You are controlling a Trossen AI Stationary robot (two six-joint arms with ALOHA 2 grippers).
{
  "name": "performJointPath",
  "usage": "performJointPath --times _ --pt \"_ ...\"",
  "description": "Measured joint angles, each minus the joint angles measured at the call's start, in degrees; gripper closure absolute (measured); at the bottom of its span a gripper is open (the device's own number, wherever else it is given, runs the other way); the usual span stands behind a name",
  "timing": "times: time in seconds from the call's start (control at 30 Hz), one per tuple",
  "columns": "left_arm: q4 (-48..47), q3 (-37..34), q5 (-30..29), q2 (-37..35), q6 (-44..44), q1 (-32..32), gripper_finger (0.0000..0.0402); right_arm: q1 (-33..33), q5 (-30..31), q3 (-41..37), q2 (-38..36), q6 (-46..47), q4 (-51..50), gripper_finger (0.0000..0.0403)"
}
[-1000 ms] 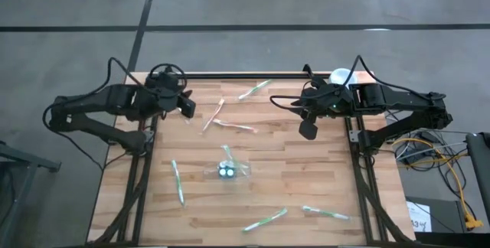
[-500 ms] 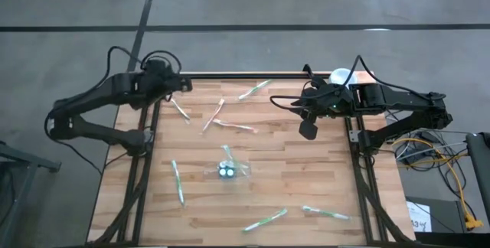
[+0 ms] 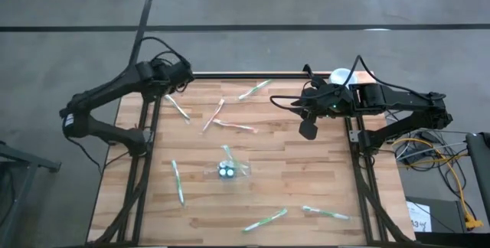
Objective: Pick & Place toothbrushing station
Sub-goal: Put the green toothbrush into the transparent organizer
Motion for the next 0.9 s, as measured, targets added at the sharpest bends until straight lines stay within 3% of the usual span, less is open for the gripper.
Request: performJointPath --times 0.23,0.37,0.47,0.67,0.9 --pt "-0.46 0.00 -3.30 4.63 -5.39 1.11 0.0252 0.00 0.00 0.00 0.00 0.01 -0.01 0.0321" --pt "-4.52 0.00 1.39 5.62 -19.86 2.04 0.0252 -0.02 0.00 0.00 0.00 0.01 0.01 0.0321" --pt "-8.67 -0.02 2.82 5.92 -24.28 3.17 0.0252 -0.04 0.00 0.00 0.00 0.01 0.01 0.0321" --pt "-5.80 -0.02 2.75 4.98 -12.12 6.53 0.0252 -0.04 0.00 0.00 0.00 -0.01 0.00 0.0321" --pt "-4.71 -3.44 6.47 4.92 -11.31 10.30 0.0252 -0.02 0.00 0.00 0.00 -0.02 -0.01 0.0321"
